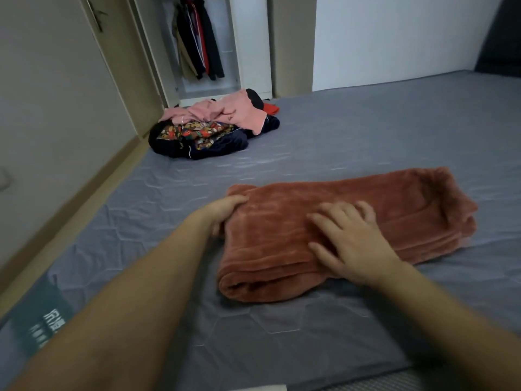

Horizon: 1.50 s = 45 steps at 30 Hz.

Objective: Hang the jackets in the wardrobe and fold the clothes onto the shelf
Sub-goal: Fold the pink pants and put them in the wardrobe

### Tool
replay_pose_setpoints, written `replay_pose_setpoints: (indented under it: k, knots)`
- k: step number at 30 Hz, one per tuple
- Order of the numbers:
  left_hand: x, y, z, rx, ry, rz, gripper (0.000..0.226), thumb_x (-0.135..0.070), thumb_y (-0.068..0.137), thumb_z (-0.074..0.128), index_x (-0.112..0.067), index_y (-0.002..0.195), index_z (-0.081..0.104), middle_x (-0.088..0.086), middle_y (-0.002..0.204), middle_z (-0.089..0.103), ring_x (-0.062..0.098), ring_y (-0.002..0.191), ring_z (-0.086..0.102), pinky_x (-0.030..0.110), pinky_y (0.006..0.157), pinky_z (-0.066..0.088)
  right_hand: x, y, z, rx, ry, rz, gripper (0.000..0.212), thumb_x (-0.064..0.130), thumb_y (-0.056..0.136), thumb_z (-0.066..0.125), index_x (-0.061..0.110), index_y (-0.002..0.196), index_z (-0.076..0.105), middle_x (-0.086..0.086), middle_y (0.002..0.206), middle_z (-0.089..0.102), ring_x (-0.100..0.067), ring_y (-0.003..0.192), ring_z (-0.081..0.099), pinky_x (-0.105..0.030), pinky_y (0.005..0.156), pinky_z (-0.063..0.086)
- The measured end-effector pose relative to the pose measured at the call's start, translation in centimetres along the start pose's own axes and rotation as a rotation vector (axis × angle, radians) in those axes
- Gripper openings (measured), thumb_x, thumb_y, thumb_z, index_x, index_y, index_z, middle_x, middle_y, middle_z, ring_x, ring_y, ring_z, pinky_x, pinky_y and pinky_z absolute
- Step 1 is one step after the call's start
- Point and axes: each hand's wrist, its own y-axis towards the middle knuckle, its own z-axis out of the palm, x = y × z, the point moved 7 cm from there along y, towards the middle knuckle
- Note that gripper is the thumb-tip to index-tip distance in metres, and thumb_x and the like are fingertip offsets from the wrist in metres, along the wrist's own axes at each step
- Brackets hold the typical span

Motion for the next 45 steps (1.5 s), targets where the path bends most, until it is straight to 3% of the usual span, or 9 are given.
replay_pose_setpoints:
  k: [4, 14, 22, 26, 31, 35, 37, 40, 45]
  knots:
    - [-1.4, -0.5, -1.1, -0.093, 0.211, 0.015, 0.04, -0.035, 0.086, 0.063, -0.013, 0.12, 0.062, 0.014, 0.106, 0.071, 0.03, 0.098, 0.067, 0.043, 0.088, 0.055, 9.7, -1.6, 3.0, 0.181, 0.089, -0.237, 0.088, 0.077, 0.074, 0.047, 0.015, 0.137, 0.052, -0.008, 0.13, 0.055, -0.028, 0.114, 0.052, -0.046, 0.101, 0.041]
    - [-13.7, -3.1, 3.1, -0.077, 0.314, 0.234, 0.01, -0.021, 0.088, 0.054, -0.026, 0.091, 0.063, 0.004, 0.075, 0.062, 0.014, 0.053, 0.056, 0.025, 0.054, 0.055, 2.2, 0.1, -2.5, -0.176, 0.451, 0.32, 0.067, 0.053, 0.066, 0.06, 0.02, 0.123, 0.047, 0.0, 0.082, 0.07, -0.029, 0.062, 0.065, -0.03, 0.051, 0.047]
    - [-22.2, -3.1, 23.1, 0.092, 0.302, 0.319, 0.033, -0.031, 0.091, 0.052, -0.011, 0.065, 0.055, 0.003, 0.045, 0.058, 0.01, 0.033, 0.051, 0.014, 0.038, 0.045, -14.0, -7.8, -4.5, -0.621, 0.974, 0.793, 0.093, 0.047, 0.066, 0.06, 0.01, 0.146, 0.03, -0.006, 0.128, 0.057, -0.023, 0.119, 0.056, -0.027, 0.103, 0.04]
    - [-18.8, -2.1, 32.5, 0.175, 0.532, 0.234, 0.03, -0.03, 0.092, 0.045, -0.012, 0.068, 0.048, 0.008, 0.051, 0.054, 0.018, 0.036, 0.045, 0.015, 0.045, 0.04, -20.0, -11.0, -5.0, -0.834, 1.126, 1.019, 0.082, 0.056, 0.07, 0.055, 0.021, 0.141, 0.035, -0.005, 0.127, 0.05, -0.016, 0.101, 0.058, -0.033, 0.095, 0.045]
    - [-17.3, -0.7, 34.4, 0.184, 0.509, 0.37, 0.018, -0.001, 0.09, 0.043, -0.011, 0.097, 0.056, 0.012, 0.067, 0.057, 0.018, 0.042, 0.056, 0.025, 0.051, 0.05, -25.3, -9.1, -2.3, -0.011, 1.006, 1.275, 0.068, 0.056, 0.08, 0.066, 0.005, 0.124, 0.06, -0.019, 0.125, 0.061, -0.032, 0.114, 0.058, -0.043, 0.1, 0.046]
    - [-18.0, 0.3, 26.2, -0.284, 0.507, 0.572, 0.045, -0.02, 0.086, 0.062, -0.013, 0.128, 0.048, 0.013, 0.107, 0.063, 0.025, 0.096, 0.065, 0.034, 0.086, 0.054, -22.2, -7.0, 0.4, 0.481, 0.8, 1.017, 0.056, 0.02, 0.085, 0.057, 0.013, 0.14, 0.045, -0.017, 0.137, 0.052, -0.033, 0.122, 0.053, -0.041, 0.105, 0.041]
    - [-15.0, 0.2, 21.7, -0.472, 0.545, 0.367, 0.078, -0.052, 0.074, 0.071, -0.014, 0.137, 0.045, 0.011, 0.138, 0.049, 0.032, 0.124, 0.049, 0.041, 0.1, 0.044, -22.6, -6.4, 0.4, 0.524, 0.637, 1.02, 0.058, 0.022, 0.09, 0.045, 0.011, 0.146, 0.035, -0.018, 0.149, 0.037, -0.033, 0.136, 0.037, -0.041, 0.115, 0.028]
    - [-9.0, 0.0, 22.2, -0.109, 0.153, -0.01, 0.089, -0.075, 0.064, 0.07, -0.015, 0.129, 0.057, 0.007, 0.134, 0.057, 0.03, 0.113, 0.059, 0.041, 0.086, 0.05, -23.8, -6.7, 1.8, 0.364, 0.924, 1.185, 0.056, 0.021, 0.087, 0.049, 0.01, 0.14, 0.036, -0.018, 0.138, 0.045, -0.033, 0.122, 0.05, -0.039, 0.104, 0.041]
    - [-7.4, 0.9, 26.4, 0.139, -0.045, 0.074, 0.108, -0.061, 0.061, 0.084, -0.012, 0.146, 0.039, 0.019, 0.137, 0.054, 0.037, 0.118, 0.058, 0.053, 0.101, 0.047, -23.4, -7.2, 3.4, 0.331, 1.464, 1.212, 0.068, 0.062, 0.074, 0.068, 0.019, 0.126, 0.055, -0.013, 0.103, 0.072, -0.03, 0.084, 0.071, -0.036, 0.075, 0.056]
